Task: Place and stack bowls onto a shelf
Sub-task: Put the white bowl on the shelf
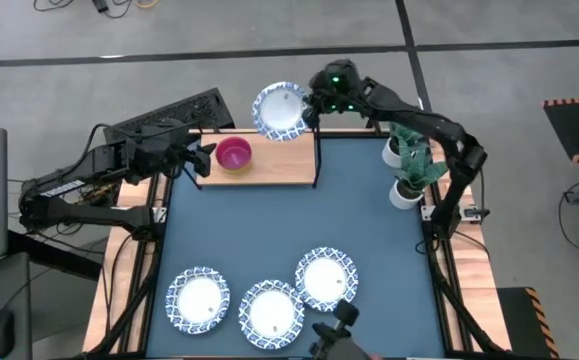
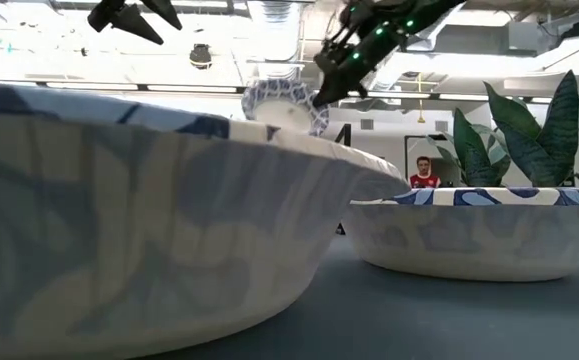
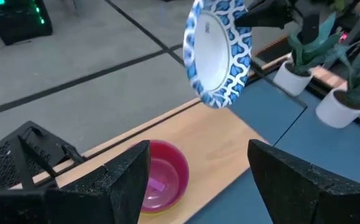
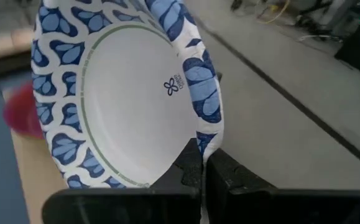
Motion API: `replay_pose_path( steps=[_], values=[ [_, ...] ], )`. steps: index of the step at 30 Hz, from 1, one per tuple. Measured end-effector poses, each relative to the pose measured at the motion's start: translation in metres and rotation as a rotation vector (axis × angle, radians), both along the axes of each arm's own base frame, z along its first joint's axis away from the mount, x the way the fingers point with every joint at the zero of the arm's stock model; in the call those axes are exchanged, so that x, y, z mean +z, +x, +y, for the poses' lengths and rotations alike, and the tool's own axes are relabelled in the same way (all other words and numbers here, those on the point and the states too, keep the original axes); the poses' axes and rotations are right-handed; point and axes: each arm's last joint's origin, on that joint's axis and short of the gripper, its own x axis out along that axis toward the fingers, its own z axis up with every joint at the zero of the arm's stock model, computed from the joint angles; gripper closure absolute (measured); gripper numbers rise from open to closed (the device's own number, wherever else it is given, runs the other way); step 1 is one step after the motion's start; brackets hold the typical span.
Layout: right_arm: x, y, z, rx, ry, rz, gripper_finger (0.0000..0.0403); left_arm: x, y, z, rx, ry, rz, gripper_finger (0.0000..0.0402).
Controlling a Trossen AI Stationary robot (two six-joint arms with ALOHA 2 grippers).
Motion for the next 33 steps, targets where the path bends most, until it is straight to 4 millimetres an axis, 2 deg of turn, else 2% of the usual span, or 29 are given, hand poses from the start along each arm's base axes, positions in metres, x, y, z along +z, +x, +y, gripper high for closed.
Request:
replay_pose_path(
  steps=[11, 17, 24, 33],
  values=[
    [-0.017, 0.043, -0.026, 0.138, -0.042, 0.261, 0.0382, -0.006, 0.008, 0.002, 0.0, -0.036, 0.026, 0.0147],
    [-0.036, 0.06, -0.033, 0.216, -0.022, 0.419, 0.0382, -0.006, 0.008, 0.002, 0.0, -0.037, 0.028, 0.0147],
    [-0.057, 0.07, -0.037, 0.272, 0.016, 0.528, 0.0382, -0.006, 0.008, 0.002, 0.003, -0.043, 0.021, 0.0147],
    [-0.078, 0.075, -0.04, 0.329, 0.111, 0.556, 0.0382, -0.006, 0.008, 0.002, 0.007, -0.048, 0.016, 0.0147]
  ],
)
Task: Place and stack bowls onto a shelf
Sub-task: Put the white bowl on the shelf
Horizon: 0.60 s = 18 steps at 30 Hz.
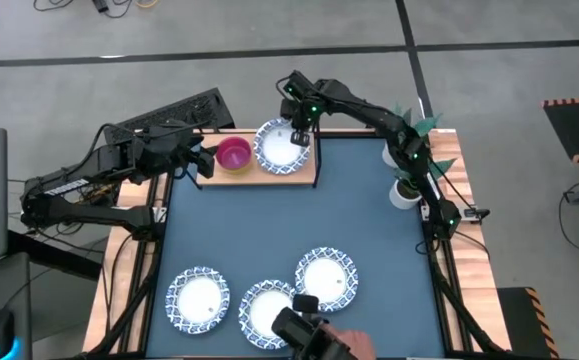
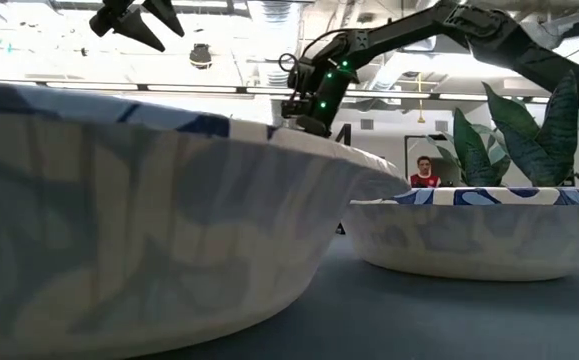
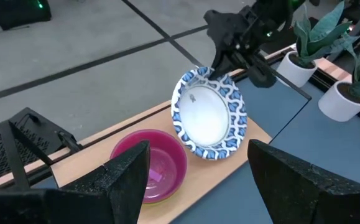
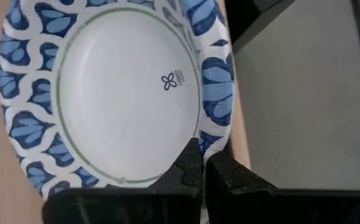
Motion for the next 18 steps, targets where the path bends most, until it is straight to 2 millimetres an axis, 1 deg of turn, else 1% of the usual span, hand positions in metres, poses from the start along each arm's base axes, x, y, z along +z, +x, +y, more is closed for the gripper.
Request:
replay_pose_path(
  steps=[6, 11, 18],
  values=[
    [0.0009, 0.0004, 0.0021, 0.005, 0.005, 0.001, 0.0382, 0.0, 0.0, 0.0, -0.001, -0.001, -0.001, 0.0147],
    [-0.002, -0.0071, 0.0008, -0.002, 0.046, 0.048, 0.0381, 0.0, 0.0, 0.0, -0.002, 0.0, 0.001, 0.0147],
    [-0.0025, -0.008, 0.0009, -0.003, 0.052, 0.056, 0.0377, 0.0, 0.0, 0.0, -0.002, 0.001, 0.002, 0.0147]
  ],
)
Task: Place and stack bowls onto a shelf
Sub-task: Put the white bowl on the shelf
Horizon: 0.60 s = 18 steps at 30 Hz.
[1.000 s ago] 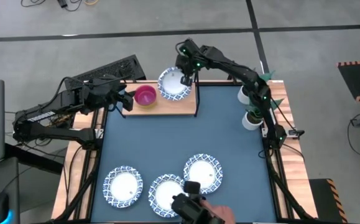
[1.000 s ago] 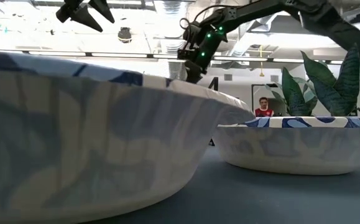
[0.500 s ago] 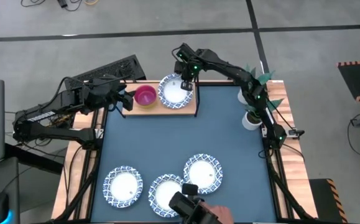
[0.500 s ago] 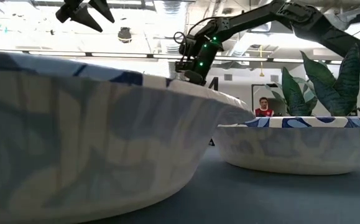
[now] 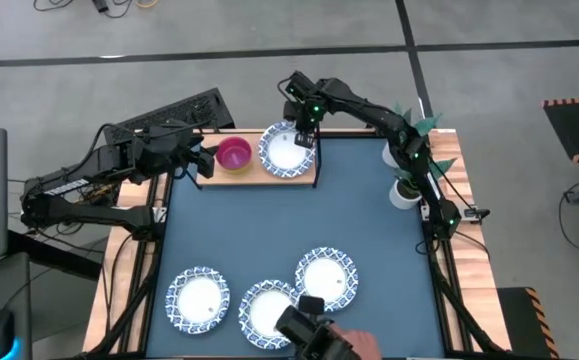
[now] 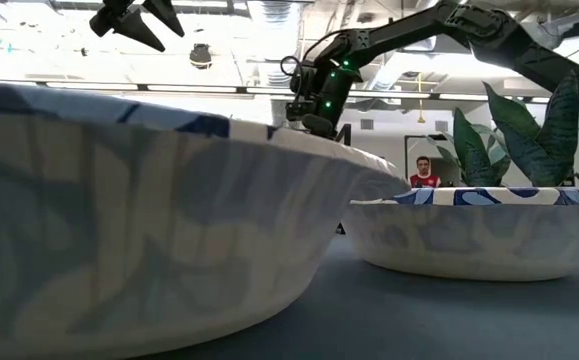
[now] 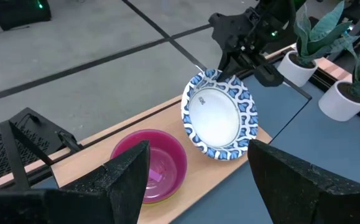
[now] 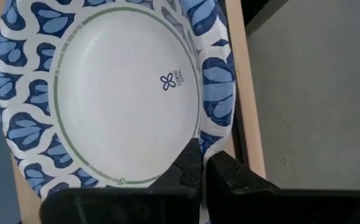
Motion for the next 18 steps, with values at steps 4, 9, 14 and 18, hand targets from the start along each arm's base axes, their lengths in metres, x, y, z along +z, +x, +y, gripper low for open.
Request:
replay_pose_path(
  steps=[4, 9, 14, 18],
  values=[
    [0.0001, 0.0005, 0.0008, 0.017, 0.018, -0.014, 0.037, 0.0, 0.0, 0.0, 0.0, 0.0, 0.0, 0.0147],
    [0.0003, 0.0033, 0.0039, 0.065, -0.004, -0.01, 0.0352, 0.0, 0.0, -0.0001, -0.002, -0.002, -0.001, 0.0147],
    [0.0003, 0.0037, 0.004, 0.068, -0.006, -0.011, 0.0317, -0.0001, 0.0002, -0.0002, -0.007, -0.004, -0.001, 0.0147],
    [0.0014, 0.0053, 0.0022, 0.051, -0.02, -0.032, 0.0273, -0.0001, 0.0001, -0.0002, -0.012, 0.004, 0.008, 0.0147]
  ],
)
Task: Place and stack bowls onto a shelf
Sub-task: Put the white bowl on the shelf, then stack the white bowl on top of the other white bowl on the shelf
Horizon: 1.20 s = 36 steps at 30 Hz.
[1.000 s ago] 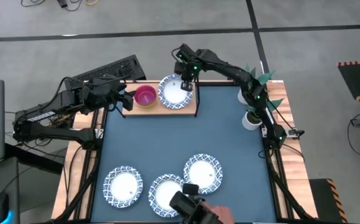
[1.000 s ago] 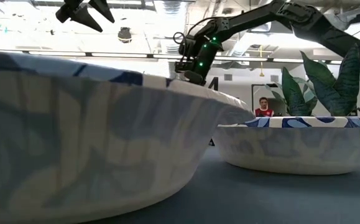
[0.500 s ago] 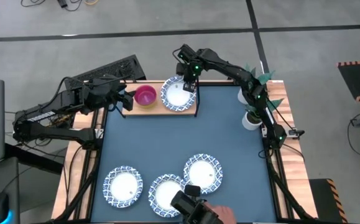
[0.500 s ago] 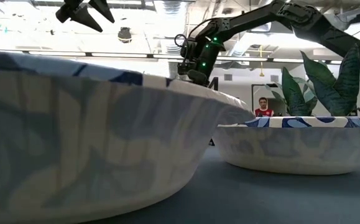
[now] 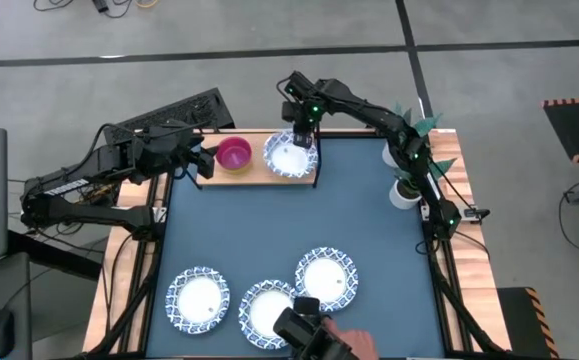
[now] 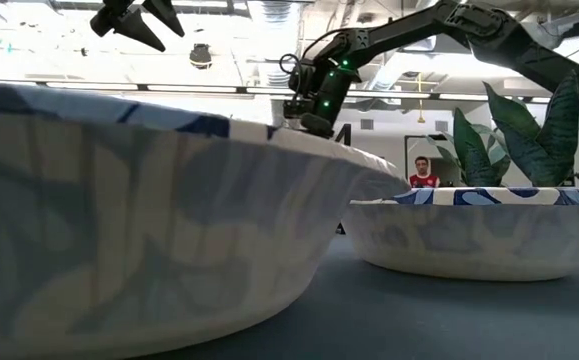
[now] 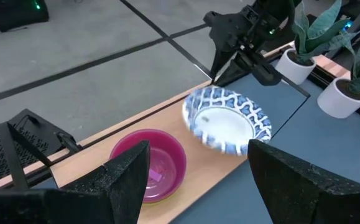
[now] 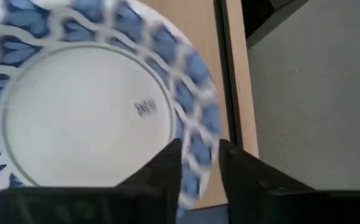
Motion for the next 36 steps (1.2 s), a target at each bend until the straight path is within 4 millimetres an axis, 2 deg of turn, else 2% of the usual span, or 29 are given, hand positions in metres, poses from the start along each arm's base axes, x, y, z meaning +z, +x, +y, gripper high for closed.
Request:
replay_pose_path(
  steps=[5, 7, 9, 14, 18, 21, 25, 27, 29, 33, 36],
  values=[
    [0.002, 0.003, -0.001, -0.051, 0.001, -0.041, 0.0219, 0.0, 0.0, 0.0, 0.001, 0.011, 0.01, 0.0147],
    [0.009, 0.001, 0.0, -0.071, -0.001, -0.063, 0.0205, 0.0, 0.0, 0.0, 0.001, 0.013, 0.011, 0.0147],
    [0.024, -0.001, 0.004, -0.079, -0.02, -0.106, 0.0197, 0.0, 0.0, 0.0, 0.001, 0.013, 0.011, 0.0147],
    [0.074, -0.008, 0.033, -0.08, -0.05, -0.218, 0.0195, 0.0, 0.0, 0.0, -0.01, 0.032, 0.03, 0.0147],
    [0.095, -0.004, 0.068, -0.054, -0.03, -0.262, 0.0197, 0.0, 0.0, 0.001, 0.002, 0.04, 0.032, 0.0147],
    [0.094, 0.009, 0.096, 0.039, -0.043, -0.241, 0.0197, 0.0, -0.001, 0.001, 0.012, 0.045, 0.034, 0.0147],
    [0.076, 0.022, 0.129, 0.152, -0.031, -0.114, 0.0197, 0.0, 0.0, 0.0, -0.005, 0.033, 0.029, 0.0147],
    [0.073, 0.021, 0.144, 0.189, -0.001, -0.044, 0.0197, 0.0, 0.001, 0.0, -0.036, 0.016, 0.023, 0.0147],
    [0.076, 0.011, 0.157, 0.192, 0.058, 0.025, 0.0197, 0.0, 0.001, -0.001, -0.06, 0.004, 0.019, 0.0147],
    [0.076, -0.007, 0.176, 0.121, 0.278, 0.159, 0.0197, 0.0, 0.001, -0.001, -0.075, -0.003, 0.016, 0.0147],
    [0.066, -0.01, 0.188, 0.071, 0.344, 0.239, 0.0197, 0.0, 0.001, -0.001, -0.075, -0.003, 0.016, 0.0147]
  ],
)
